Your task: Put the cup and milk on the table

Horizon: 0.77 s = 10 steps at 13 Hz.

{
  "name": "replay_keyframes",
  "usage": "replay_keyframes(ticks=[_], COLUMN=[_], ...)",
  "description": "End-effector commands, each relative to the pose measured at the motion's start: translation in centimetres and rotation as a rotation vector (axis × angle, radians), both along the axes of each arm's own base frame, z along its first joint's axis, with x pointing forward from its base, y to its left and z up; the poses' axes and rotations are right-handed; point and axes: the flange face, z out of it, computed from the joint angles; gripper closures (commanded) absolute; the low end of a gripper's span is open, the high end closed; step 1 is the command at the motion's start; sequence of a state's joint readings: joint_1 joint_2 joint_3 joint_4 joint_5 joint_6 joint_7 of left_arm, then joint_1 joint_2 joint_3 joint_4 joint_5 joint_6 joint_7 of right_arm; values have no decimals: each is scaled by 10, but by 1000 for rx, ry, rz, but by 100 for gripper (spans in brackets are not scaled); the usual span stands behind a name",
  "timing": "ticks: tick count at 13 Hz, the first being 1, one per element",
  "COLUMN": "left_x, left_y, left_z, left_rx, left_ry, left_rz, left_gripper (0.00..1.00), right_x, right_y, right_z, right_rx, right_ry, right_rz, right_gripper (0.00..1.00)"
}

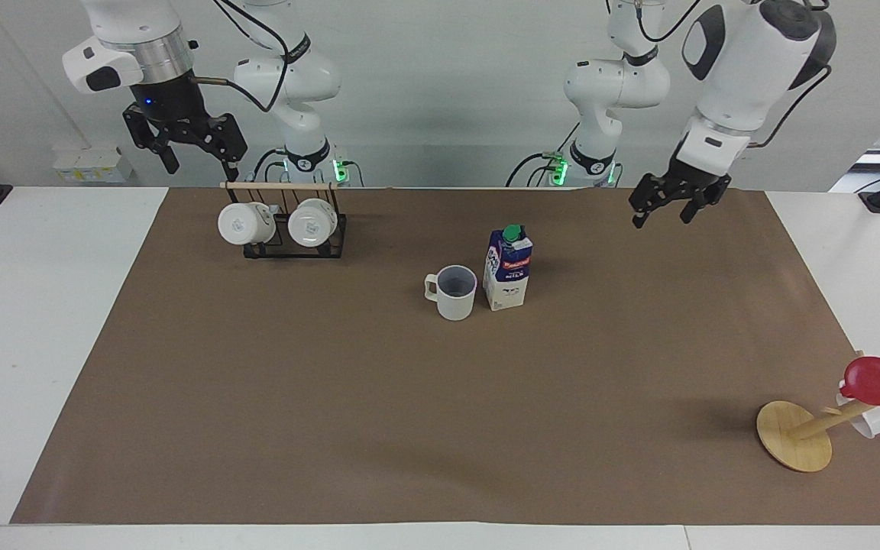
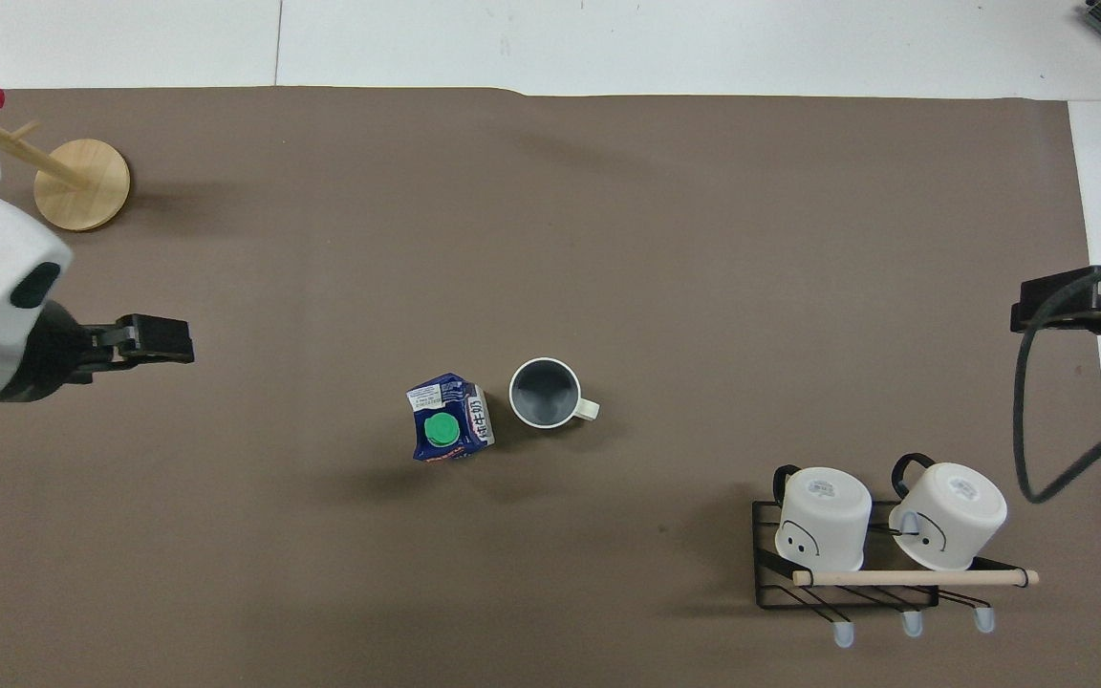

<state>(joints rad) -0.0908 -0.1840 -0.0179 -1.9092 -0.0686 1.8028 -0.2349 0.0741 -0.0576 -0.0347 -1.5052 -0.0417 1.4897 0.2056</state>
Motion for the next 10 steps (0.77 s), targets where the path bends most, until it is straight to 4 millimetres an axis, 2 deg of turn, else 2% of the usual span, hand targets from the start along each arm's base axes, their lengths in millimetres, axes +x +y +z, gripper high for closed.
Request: replay_keyframes(ticks=[1, 3, 7, 10], left_x=[3, 6, 6, 8], left_y=[26, 37, 37, 37], left_z=[18, 26, 27, 43], left_rx=[8, 7, 7, 6], left_ry=[-9, -27, -27, -61], left_rz=[2, 23, 23, 23], left_gripper=[0, 0, 0, 0], right_x=[-7, -7, -6, -1], right_y=[0, 1, 0, 0], right_z=[0, 0, 1, 1], right_rx=[6, 6, 6, 9], right_ry=[-1, -3, -8, -28], right_rz=[17, 20, 14, 3], right_gripper=[0, 0, 0, 0])
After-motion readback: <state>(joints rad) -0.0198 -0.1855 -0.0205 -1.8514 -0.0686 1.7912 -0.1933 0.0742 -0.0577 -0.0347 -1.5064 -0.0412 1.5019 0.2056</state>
